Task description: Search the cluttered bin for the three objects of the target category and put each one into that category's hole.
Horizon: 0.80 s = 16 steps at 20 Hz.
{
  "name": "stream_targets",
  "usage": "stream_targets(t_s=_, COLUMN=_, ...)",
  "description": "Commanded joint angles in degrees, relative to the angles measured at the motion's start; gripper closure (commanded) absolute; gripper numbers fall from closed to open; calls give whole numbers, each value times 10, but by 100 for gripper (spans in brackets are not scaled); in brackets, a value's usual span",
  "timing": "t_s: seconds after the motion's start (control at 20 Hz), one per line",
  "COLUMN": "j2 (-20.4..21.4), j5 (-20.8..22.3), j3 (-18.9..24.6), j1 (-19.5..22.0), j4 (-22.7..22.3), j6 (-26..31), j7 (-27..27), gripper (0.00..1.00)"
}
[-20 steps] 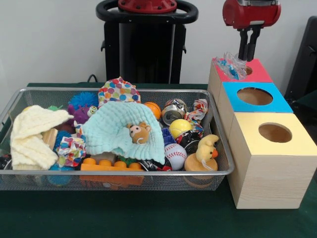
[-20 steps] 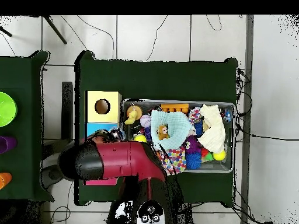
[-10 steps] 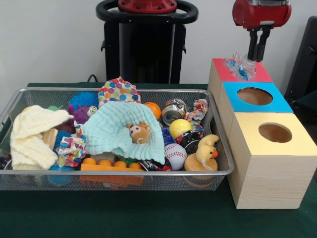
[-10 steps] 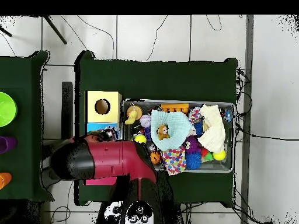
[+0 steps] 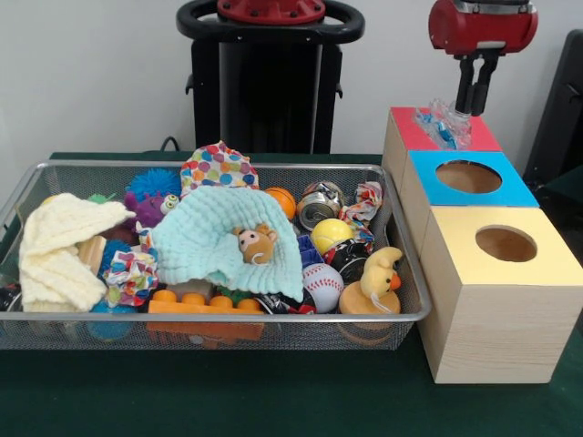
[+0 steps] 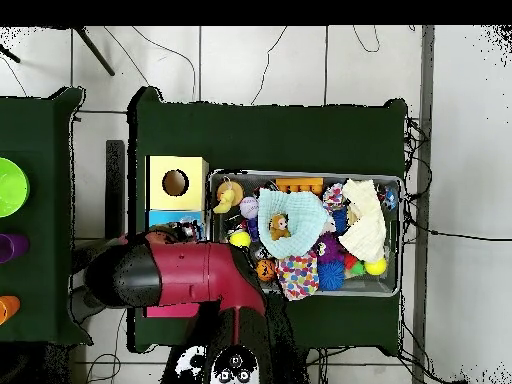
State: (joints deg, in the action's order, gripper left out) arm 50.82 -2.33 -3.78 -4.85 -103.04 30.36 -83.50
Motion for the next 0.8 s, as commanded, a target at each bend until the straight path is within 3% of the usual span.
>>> stream_targets(t_s=0.05, j2=-15, j5=-19, j3=1, j1=9, j4=-29, j6=-4, j7=-135, gripper=100)
stream_targets(t_s=0.8, j2=-43, j5=-31, j3=8, j1=4, j4=-54, j6=-75, j7=-146, gripper=100)
